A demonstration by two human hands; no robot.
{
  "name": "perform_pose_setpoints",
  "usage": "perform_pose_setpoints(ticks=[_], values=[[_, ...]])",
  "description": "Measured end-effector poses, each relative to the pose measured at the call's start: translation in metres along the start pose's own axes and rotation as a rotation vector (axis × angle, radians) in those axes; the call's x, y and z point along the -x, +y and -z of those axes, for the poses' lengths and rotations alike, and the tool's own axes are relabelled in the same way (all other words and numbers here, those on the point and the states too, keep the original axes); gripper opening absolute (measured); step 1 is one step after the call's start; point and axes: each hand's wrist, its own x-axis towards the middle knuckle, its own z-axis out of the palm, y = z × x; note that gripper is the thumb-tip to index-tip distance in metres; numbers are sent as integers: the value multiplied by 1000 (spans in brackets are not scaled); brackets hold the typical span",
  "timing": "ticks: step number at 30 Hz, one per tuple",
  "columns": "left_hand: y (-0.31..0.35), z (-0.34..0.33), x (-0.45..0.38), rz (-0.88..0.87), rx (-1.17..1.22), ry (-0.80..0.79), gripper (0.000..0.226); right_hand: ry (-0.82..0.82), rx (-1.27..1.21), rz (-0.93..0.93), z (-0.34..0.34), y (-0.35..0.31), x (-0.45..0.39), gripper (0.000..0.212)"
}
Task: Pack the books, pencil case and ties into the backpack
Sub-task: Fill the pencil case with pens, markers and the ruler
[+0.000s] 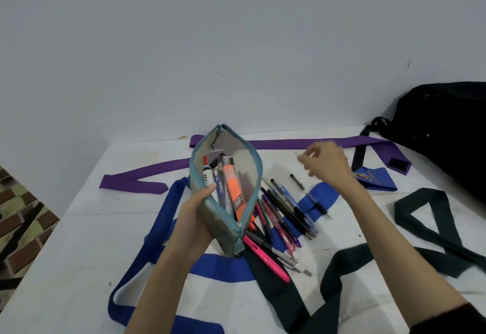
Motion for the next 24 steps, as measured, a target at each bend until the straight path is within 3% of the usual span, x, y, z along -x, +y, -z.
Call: perform_pose_setpoints(ticks=[2,4,9,12,15,18,24], values=[[0,5,0,-17,-5,14,57,-213,314,-88,-20,29,-4,26],[0,7,1,-27,-6,28,64,-286,394,-110,-35,46,-1,20],[-2,10,0,16,6,15,54,-242,245,-92,-49,53,-7,7],[-2,9,0,18,-20,31,66,-197,47,-91,-50,45,-9,6],[-2,8,0,30,-17,46,71,-265,147,-60,-55,37,-4,16],[-2,8,2,20,-13,56,60,-334,285,-76,-64,37,1,38],[-1,7,6,21,-3,75,52,-381,179,-160,-69,36,-6,35]])
